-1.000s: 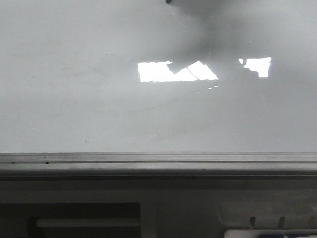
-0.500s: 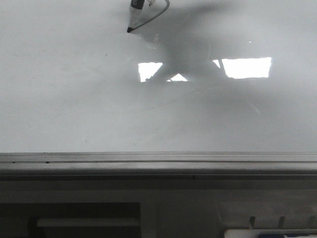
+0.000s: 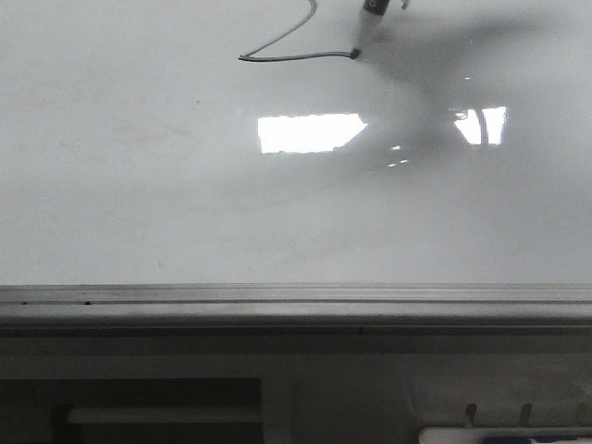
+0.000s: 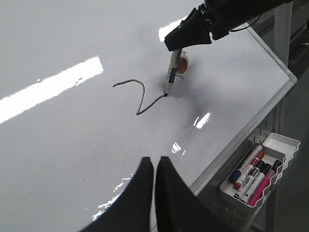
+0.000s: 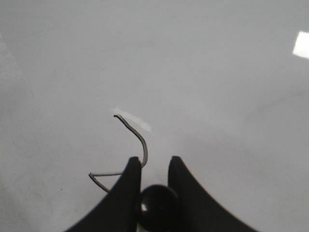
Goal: Write number 3 on whiteboard
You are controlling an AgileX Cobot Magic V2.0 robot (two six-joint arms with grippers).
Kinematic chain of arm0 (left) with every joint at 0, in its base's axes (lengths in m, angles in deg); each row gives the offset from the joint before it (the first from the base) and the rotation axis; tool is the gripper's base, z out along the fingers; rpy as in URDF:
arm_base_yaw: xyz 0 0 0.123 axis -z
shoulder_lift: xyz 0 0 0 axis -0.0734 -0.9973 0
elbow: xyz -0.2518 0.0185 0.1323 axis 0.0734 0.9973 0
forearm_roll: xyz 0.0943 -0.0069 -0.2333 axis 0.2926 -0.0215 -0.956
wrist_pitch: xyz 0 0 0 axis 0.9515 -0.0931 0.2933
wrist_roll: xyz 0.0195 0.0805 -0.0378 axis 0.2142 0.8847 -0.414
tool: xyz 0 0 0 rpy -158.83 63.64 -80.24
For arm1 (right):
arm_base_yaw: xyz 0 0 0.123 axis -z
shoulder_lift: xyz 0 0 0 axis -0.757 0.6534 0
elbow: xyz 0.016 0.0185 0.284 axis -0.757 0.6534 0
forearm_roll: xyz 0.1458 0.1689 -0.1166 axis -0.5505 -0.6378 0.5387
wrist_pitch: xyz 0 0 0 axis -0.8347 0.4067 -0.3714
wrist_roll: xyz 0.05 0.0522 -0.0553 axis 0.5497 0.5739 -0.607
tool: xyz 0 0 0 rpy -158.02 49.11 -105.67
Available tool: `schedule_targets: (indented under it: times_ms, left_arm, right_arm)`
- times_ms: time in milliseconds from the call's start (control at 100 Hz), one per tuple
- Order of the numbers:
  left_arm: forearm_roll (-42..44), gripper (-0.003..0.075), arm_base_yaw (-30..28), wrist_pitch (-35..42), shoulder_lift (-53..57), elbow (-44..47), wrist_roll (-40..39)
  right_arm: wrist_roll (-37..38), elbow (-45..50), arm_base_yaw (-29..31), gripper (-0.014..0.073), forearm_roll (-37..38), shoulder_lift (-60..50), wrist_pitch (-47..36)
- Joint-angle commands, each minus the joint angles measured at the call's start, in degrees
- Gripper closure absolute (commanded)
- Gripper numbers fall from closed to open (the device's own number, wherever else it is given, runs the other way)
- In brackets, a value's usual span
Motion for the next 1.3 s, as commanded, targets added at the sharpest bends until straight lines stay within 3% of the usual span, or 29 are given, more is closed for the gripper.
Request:
schedule_targets:
  times_ms: [0, 130, 470, 620, 740, 1010, 1100, 1230, 1290]
  left_arm:
    - [-1.2, 0.0741, -0.2, 4.4, -0.9, -1.3, -0.7]
    - [-1.2, 0.0741, -0.2, 4.7, -0.9, -1.3, -0.7]
    - [-1.5, 0.0741, -0.2, 4.7, -0.9, -1.3, -0.7]
    - [-2.7, 0.0741, -0.2, 4.7, -0.9, -1.3, -0.7]
    - [-3.8, 0.0741, -0.2, 4.7, -0.9, -1.3, -0.7]
    - [-6.4, 0.0734, -0.2, 5.2, -2.1, -1.3, -0.7]
    - [-9.9, 0.0648, 0.1, 5.1, -5.2, -1.6, 0.5]
    - [-19.1, 0.0396, 0.2, 2.2, -12.0, -4.1, 6.7]
    - [-24.3, 0.0318, 0.2, -0.6, -14.8, -5.7, 11.2]
  right_arm:
    - [-1.8, 0.5, 1.0, 0.0653, 2.0, -1.3, -1.1]
    - [-1.5, 1.7, -0.8, 0.0653, -1.7, -0.3, 0.0]
    - [-1.5, 1.6, -12.6, 0.0653, -5.5, 8.8, -9.6]
    - [-1.5, 1.5, -13.4, 0.0653, -5.6, 10.1, -9.9]
    - [-1.5, -0.5, -13.5, 0.0654, -6.1, 7.2, -5.9]
    - [-2.4, -14.4, -15.3, 0.0654, -5.9, -1.1, 14.5]
    - [-2.4, -18.2, -17.1, 0.0654, -5.8, -1.4, 16.6]
    - [-7.8, -19.5, -21.2, 0.0654, -5.1, -1.2, 18.6]
    - [-9.0, -19.5, -23.5, 0.0654, -4.5, -1.2, 19.0]
